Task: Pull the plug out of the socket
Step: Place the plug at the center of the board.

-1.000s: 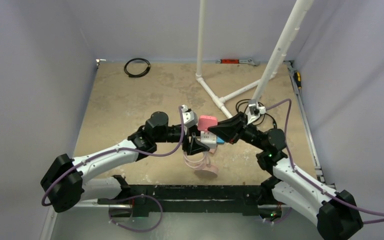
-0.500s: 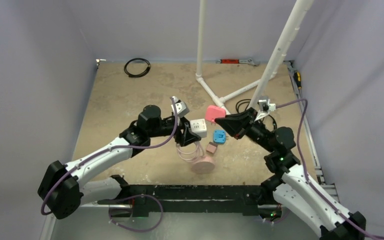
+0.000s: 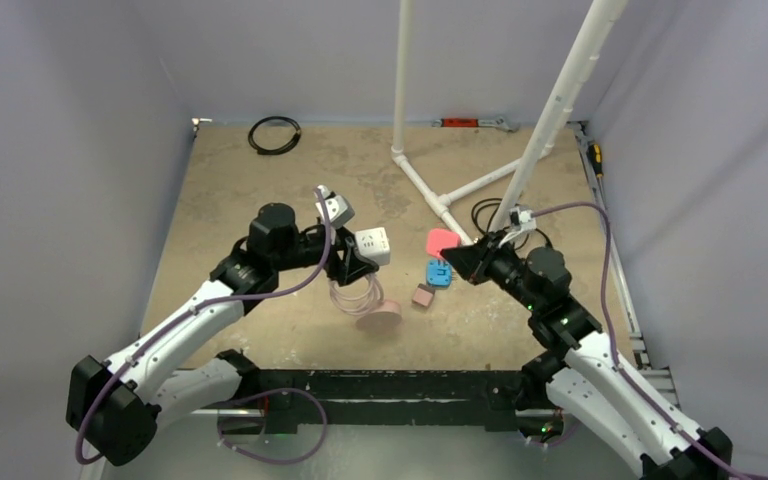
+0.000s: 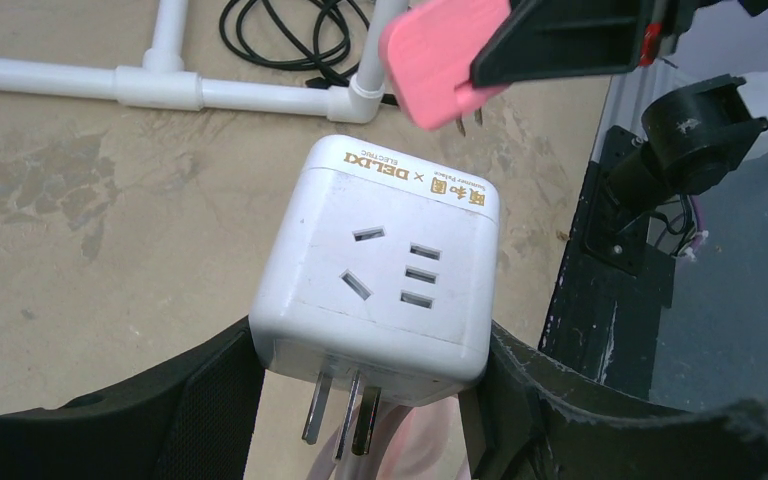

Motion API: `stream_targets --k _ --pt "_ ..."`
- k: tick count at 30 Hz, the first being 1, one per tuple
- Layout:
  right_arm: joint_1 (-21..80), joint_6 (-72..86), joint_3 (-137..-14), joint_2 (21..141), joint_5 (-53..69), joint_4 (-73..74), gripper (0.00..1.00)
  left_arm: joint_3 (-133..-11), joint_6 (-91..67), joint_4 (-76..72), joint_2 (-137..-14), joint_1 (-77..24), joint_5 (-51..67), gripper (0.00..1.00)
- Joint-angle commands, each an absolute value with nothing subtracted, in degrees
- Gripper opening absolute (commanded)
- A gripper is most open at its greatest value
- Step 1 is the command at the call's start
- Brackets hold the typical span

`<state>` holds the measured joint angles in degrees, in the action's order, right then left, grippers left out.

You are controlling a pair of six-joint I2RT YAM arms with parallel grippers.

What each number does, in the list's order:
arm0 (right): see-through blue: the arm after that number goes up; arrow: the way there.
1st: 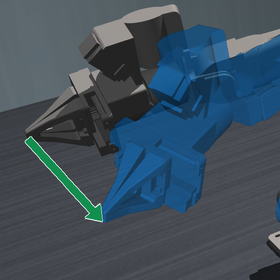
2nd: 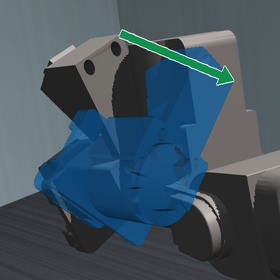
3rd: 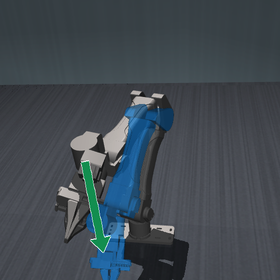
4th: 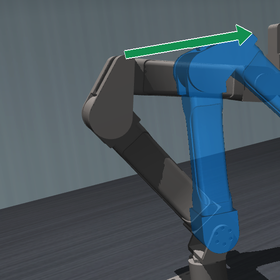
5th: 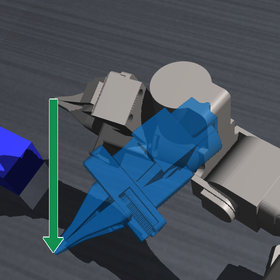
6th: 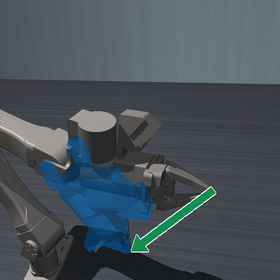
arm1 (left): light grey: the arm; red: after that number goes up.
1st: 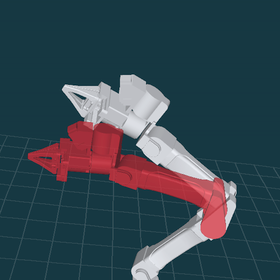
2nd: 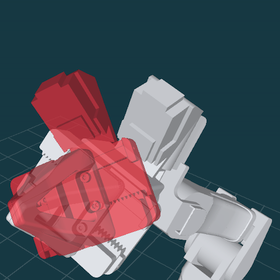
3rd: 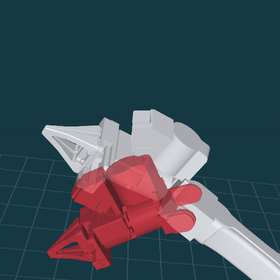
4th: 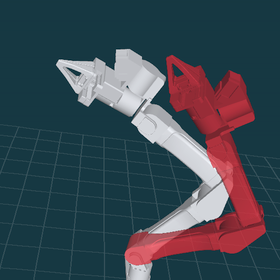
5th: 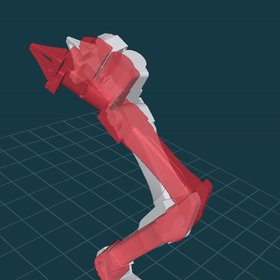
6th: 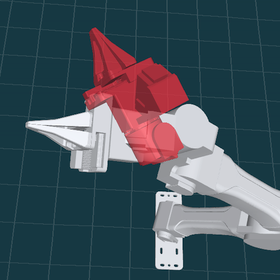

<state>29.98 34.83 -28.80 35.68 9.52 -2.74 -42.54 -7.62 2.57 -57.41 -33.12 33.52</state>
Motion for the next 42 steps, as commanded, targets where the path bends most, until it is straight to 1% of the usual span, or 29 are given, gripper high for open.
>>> stream_targets --k 1,9,13,15,25,34,42 --pt "30.07 39.42 -23.22 36.09 8.59 -2.16 0.0 -46.4 -6.65 1.65 -56.56 -32.47 36.28 0.0" --pt "30.06 41.92 -15.68 41.12 6.37 -9.64 0.0 -46.07 -6.39 2.08 -57.13 -32.52 37.26 0.0" --pt "30.06 46.38 -12.83 45.27 7.34 -19.52 0.0 -46.05 -6.09 2.18 -57.04 -32.52 37.3 0.0" --pt "30.06 47.4 -12.07 47.29 6.47 -22.06 0.0 -46.07 -6.0 2.18 -57.04 -32.47 37.52 0.0" --pt "29.98 48.34 -11.95 52.26 1.0 -26.87 0.0 -45.98 -5.99 2.08 -57.17 -32.52 38.18 0.0" --pt "29.97 49.89 -12.32 60.76 1.33 -31.73 0.0 -45.85 -6.14 1.93 -56.95 -32.52 38.66 0.0" --pt "29.59 50.87 -13.56 67.04 0.18 -31.99 0.0 -45.75 -6.25 1.66 -57.0 -32.51 38.85 0.0"
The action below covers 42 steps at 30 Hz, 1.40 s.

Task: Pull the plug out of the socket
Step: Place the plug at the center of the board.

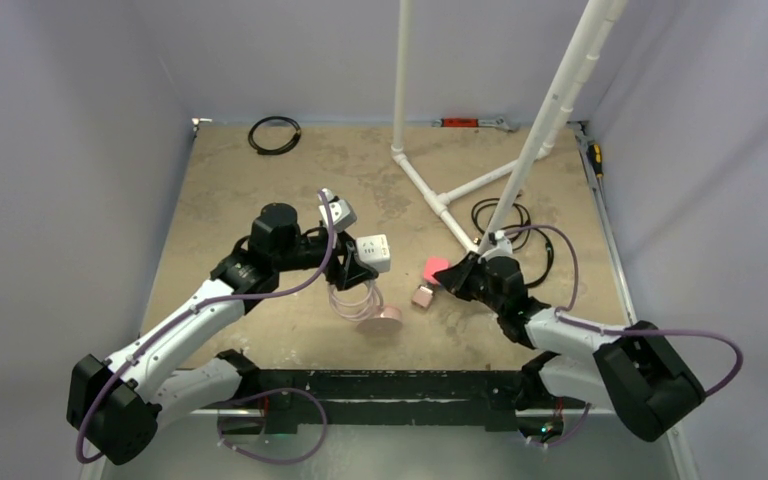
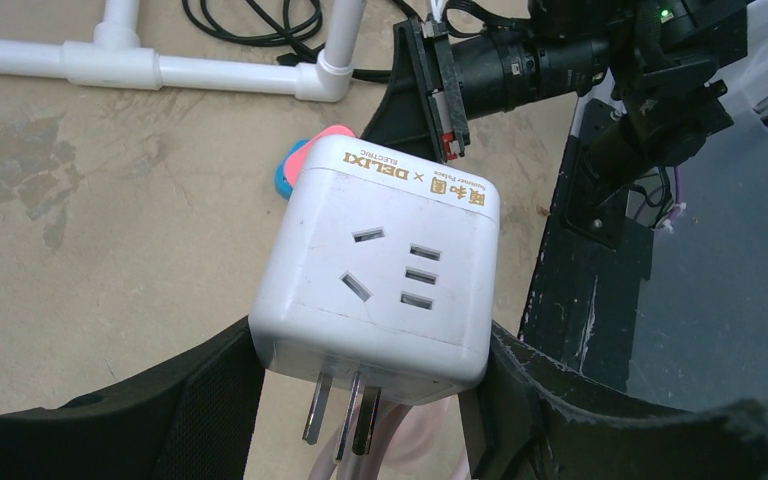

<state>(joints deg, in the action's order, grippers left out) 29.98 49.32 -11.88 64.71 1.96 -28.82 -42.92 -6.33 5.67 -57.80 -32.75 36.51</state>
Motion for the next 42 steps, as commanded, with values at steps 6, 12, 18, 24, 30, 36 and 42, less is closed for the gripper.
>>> stream_targets --k 6,12,18,24,30,36,42 --pt "29.3 51.56 -13.97 70.24 0.18 -32.53 0.08 -45.71 -6.24 1.59 -56.95 -32.52 38.85 0.0" --pt "29.27 51.23 -13.66 68.05 -1.85 -30.45 0.22 -45.71 -6.25 1.43 -56.86 -32.52 39.13 0.0" --pt "29.29 49.72 -13.81 64.08 -3.01 -26.75 0.46 -45.55 -6.66 0.96 -56.86 -32.48 39.47 0.0" --pt "29.35 48.35 -13.62 59.77 -3.58 -24.08 0.61 -45.4 -7.85 0.88 -57.41 -32.52 38.94 0.0" --pt "29.28 46.45 -13.72 54.28 -3.72 -19.85 0.75 -45.61 -9.9 0.88 -59.13 -32.45 34.84 0.0" --pt "29.36 42.01 -13.88 48.26 -1.67 -18.15 0.88 -45.68 -12.31 0.9 -61.81 -32.26 29.67 0.0" --pt "29.51 40.2 -12.92 43.58 7.65 -23.88 0.9 -45.62 -15.03 0.89 -64.42 -31.86 26.09 0.0"
